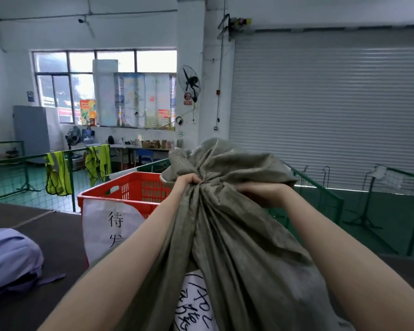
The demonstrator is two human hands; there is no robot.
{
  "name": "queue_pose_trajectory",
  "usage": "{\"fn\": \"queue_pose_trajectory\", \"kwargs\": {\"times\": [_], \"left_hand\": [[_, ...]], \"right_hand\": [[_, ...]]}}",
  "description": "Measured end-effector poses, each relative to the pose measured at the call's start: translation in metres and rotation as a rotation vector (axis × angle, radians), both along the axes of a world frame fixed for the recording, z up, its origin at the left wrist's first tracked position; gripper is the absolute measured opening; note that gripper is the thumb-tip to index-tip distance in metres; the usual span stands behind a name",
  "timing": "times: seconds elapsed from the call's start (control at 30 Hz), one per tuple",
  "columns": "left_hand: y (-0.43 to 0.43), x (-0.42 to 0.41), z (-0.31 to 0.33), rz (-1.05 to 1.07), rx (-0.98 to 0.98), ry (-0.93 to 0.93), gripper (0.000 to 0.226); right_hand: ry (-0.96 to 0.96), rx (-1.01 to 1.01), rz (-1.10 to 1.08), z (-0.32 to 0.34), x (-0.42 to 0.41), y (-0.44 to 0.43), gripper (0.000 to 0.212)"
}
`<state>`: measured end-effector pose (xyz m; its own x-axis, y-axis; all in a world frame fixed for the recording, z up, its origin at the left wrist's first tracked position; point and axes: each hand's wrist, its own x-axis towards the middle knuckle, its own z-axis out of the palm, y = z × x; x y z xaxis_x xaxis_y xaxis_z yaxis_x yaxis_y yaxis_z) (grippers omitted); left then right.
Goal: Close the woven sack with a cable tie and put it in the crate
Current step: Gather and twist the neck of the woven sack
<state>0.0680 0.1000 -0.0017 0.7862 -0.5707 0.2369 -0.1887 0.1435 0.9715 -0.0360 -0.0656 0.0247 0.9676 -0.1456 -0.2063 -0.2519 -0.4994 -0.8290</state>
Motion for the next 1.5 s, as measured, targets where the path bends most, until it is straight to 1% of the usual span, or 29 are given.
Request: {"fn": "queue_pose_trajectory", "kwargs": {"times": [0.03,0.07,0.1,0.13,0.17,0.23,0.27,0.3,0.33,0.37,0.4,0.43,0.47,0.5,0.57,0.6,0.63,0.7,0.77,0.83,0.9,0.93,1.03,1.1,1.2,1.33,1.4,1.47,1.5], "left_hand": [[0.002,0.001,-0.001,-0.016,0.018,0.038,0.069],[0.003,-0.001,-0.002,-0.028,0.031,0.051,0.068],[0.002,0.000,0.000,-0.037,0.016,0.048,0.071],[-0.001,0.000,-0.001,-0.046,-0.016,0.051,0.075],[-0.003,-0.002,0.001,-0.068,-0.042,0.053,0.078],[-0.001,-0.002,-0.004,-0.079,-0.049,-0.011,0.075],[0.001,-0.003,-0.006,-0.093,-0.039,-0.040,0.068],[0.003,-0.003,-0.006,-0.092,-0.009,-0.060,0.054],[0.003,-0.004,-0.005,-0.067,0.028,-0.029,0.039],[0.004,-0.006,-0.003,-0.023,0.081,0.040,0.029],[0.005,-0.008,-0.003,-0.004,0.106,0.101,0.026],[0.006,-0.008,-0.003,-0.004,0.080,0.121,0.023],[0.008,-0.006,-0.004,-0.041,0.031,0.071,0.018],[0.010,-0.003,-0.006,-0.075,-0.011,-0.003,0.015],[0.016,0.000,-0.010,-0.094,-0.055,-0.127,0.027],[0.017,0.000,-0.012,-0.064,-0.054,-0.165,0.033],[0.017,0.000,-0.011,-0.034,-0.067,-0.184,0.032],[0.015,-0.004,-0.003,0.025,-0.087,-0.161,0.047],[0.011,-0.011,0.005,0.017,-0.093,-0.013,0.063],[0.004,-0.016,0.011,-0.020,-0.146,0.109,0.072],[0.000,-0.024,0.016,-0.082,-0.145,0.178,0.067],[0.000,-0.027,0.016,-0.130,-0.125,0.212,0.062],[0.002,-0.038,0.023,-0.250,-0.061,0.276,0.035],[0.001,-0.045,0.031,-0.249,-0.004,0.244,0.023],[-0.001,-0.055,0.043,-0.264,0.131,0.143,0.020],[0.008,-0.053,0.057,-0.219,0.355,-0.064,0.013],[0.019,-0.049,0.060,-0.266,0.466,-0.126,0.012],[0.038,-0.038,0.060,-0.358,0.543,-0.166,0.018],[0.051,-0.034,0.058,-0.385,0.579,-0.178,0.037]], "right_hand": [[0.111,0.045,0.027,-0.009,-0.005,-0.006,0.040],[0.154,0.084,0.034,-0.015,-0.010,-0.012,0.027],[0.133,0.137,0.007,-0.016,-0.013,-0.016,0.021],[0.035,0.215,-0.041,-0.017,-0.014,-0.022,0.019],[-0.127,0.354,-0.114,-0.013,-0.013,-0.026,0.021],[-0.515,0.626,-0.281,0.003,-0.008,-0.028,0.020],[-0.693,0.700,-0.357,0.012,-0.004,-0.028,0.015],[-0.826,0.729,-0.435,0.021,-0.001,-0.025,0.010],[-0.906,0.685,-0.511,0.024,0.003,-0.025,0.010],[-0.928,0.567,-0.622,0.024,0.003,-0.022,0.018],[-0.874,0.324,-0.730,0.018,0.003,-0.022,0.029],[-0.740,0.031,-0.779,0.007,0.002,-0.024,0.036],[-0.568,-0.188,-0.752,-0.004,0.004,-0.028,0.036],[-0.395,-0.253,-0.674,-0.013,0.003,-0.028,0.035],[-0.103,-0.047,-0.478,-0.021,-0.003,-0.028,0.043],[-0.026,0.068,-0.391,-0.023,-0.005,-0.032,0.049],[0.005,0.174,-0.300,-0.023,-0.007,-0.037,0.053],[0.008,0.279,-0.101,-0.021,-0.015,-0.045,0.057],[0.018,0.333,0.098,-0.014,-0.030,-0.040,0.065],[-0.042,0.396,0.182,-0.007,-0.041,-0.030,0.072],[-0.103,0.450,0.179,-0.001,-0.051,-0.010,0.078],[-0.129,0.404,0.150,-0.001,-0.054,0.001,0.076],[-0.183,0.131,0.117,-0.007,-0.053,0.045,0.040],[-0.278,0.149,0.074,-0.015,-0.048,0.067,0.041],[-0.396,0.270,0.016,-0.019,-0.035,0.084,0.047],[-0.468,0.235,-0.183,-0.022,-0.017,0.097,0.053],[-0.491,0.229,-0.262,-0.026,-0.013,0.101,0.056],[-0.520,0.214,-0.276,-0.028,-0.009,0.100,0.057],[-0.515,0.205,-0.268,-0.027,-0.009,0.100,0.057]]}}
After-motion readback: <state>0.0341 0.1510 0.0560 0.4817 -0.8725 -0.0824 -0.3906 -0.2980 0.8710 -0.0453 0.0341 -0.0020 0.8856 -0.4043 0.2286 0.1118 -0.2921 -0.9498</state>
